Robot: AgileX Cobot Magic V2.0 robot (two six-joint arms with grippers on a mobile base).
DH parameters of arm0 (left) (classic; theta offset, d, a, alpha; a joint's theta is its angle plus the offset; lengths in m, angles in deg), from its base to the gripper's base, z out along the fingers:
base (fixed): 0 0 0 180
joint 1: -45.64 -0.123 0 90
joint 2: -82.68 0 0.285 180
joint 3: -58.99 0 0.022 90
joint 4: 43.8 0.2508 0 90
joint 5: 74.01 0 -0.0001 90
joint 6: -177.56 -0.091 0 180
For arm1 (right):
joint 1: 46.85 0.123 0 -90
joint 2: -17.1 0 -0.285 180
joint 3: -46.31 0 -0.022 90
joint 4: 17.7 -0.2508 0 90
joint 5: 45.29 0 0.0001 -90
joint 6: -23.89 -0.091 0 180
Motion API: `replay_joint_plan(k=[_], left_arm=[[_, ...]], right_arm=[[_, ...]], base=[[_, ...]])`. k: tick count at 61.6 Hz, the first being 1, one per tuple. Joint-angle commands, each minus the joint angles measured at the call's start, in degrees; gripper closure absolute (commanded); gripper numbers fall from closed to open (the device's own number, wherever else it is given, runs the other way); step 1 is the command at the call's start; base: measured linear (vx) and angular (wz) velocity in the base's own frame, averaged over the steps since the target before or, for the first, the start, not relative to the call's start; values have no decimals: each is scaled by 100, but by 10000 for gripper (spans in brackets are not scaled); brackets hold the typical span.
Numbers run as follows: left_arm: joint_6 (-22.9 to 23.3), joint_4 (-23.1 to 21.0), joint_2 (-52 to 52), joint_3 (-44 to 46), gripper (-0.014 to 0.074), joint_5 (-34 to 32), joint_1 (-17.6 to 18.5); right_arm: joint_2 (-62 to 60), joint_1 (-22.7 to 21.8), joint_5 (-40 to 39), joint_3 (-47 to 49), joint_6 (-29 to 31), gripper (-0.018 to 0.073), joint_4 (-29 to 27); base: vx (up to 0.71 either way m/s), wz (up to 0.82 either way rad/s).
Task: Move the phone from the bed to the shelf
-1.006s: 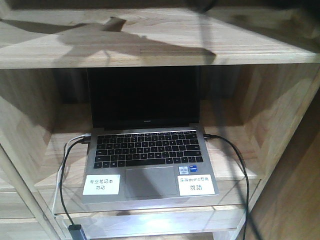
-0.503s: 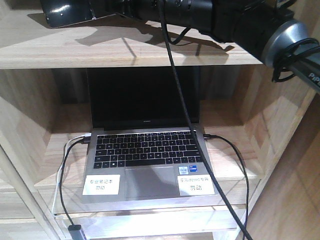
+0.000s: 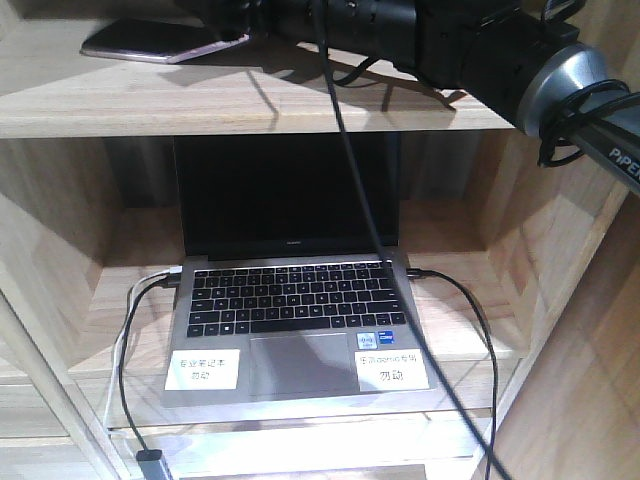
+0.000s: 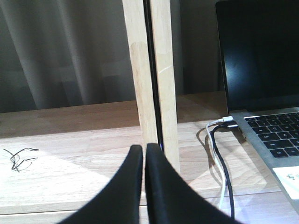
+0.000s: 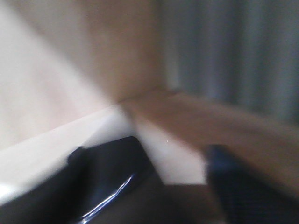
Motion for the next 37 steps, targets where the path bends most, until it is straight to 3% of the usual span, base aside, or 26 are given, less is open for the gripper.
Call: replay_joint_plan(k=[1, 10, 22, 33, 37], left_arm=[[33, -52, -62, 127, 595, -413, 26], [33, -52, -62, 127, 595, -413, 26], [33, -52, -62, 127, 595, -413, 26], [33, -52, -62, 127, 595, -413, 26], [33, -52, -62, 127, 595, -413, 26]], right_arm=[[-301, -22, -399, 162, 73, -144, -181], [-301, -47, -409, 162, 80, -164, -118], [-453, -47, -260, 162, 75, -108, 472], [-789, -47, 172, 162, -245, 32, 1050], [-925, -47, 359, 162, -526, 130, 1331]], base=[[0, 0], [0, 0], [0, 0], [0, 0], [0, 0]])
